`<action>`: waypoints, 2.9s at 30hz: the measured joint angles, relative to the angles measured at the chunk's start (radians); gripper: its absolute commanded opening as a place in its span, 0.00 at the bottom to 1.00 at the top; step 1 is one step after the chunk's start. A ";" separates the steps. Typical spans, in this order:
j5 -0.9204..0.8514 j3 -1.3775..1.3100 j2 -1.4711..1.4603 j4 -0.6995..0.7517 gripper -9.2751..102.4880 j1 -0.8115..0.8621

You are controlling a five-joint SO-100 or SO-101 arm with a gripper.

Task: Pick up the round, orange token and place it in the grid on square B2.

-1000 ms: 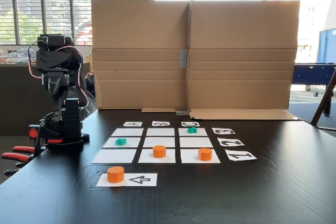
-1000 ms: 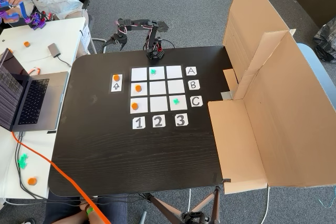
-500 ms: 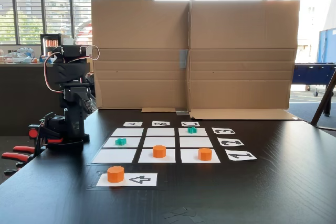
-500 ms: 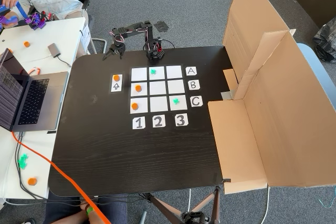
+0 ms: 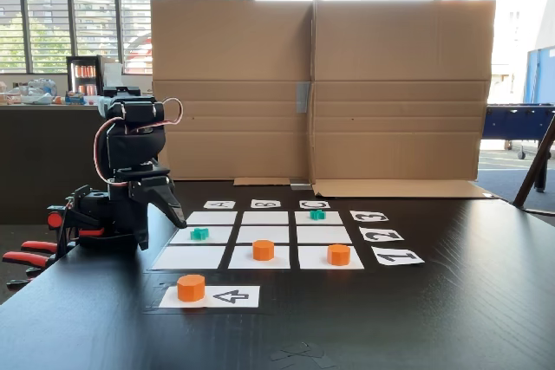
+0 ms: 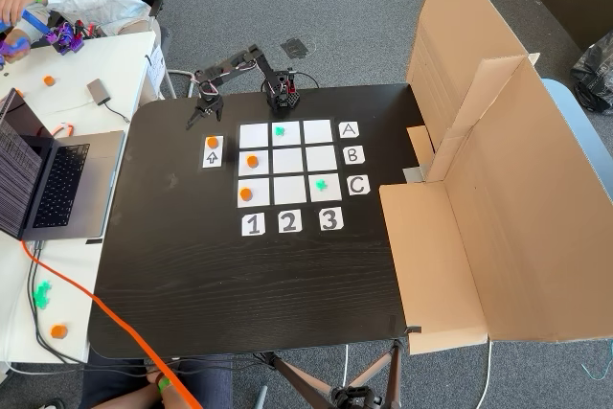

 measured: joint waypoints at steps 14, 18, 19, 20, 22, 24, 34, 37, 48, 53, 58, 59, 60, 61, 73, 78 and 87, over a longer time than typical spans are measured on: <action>-0.002 -0.187 -0.219 0.000 0.70 -0.072; -0.002 -0.212 -0.253 0.000 0.70 -0.092; -0.002 -0.212 -0.256 0.000 0.70 -0.098; -0.002 -0.212 -0.259 0.000 0.70 -0.104; -0.002 -0.218 -0.272 0.000 0.70 -0.117; -0.002 -0.224 -0.282 0.000 0.70 -0.127; -0.002 -0.236 -0.304 0.000 0.68 -0.132; -0.002 -0.244 -0.316 0.000 0.63 -0.132; -0.002 -0.288 -0.339 -0.003 0.32 -0.124; -0.002 -0.295 -0.351 -0.011 0.25 -0.127; -0.002 -0.296 -0.364 -0.017 0.16 -0.126; -0.003 -0.296 -0.364 -0.023 0.14 -0.126; -0.008 -0.296 -0.364 -0.031 0.12 -0.126; -0.012 -0.296 -0.365 -0.032 0.12 -0.126; -0.018 -0.296 -0.365 -0.049 0.08 -0.115; -0.018 -0.295 -0.336 -0.049 0.08 -0.101; -0.020 -0.305 -0.114 -0.018 0.08 -0.077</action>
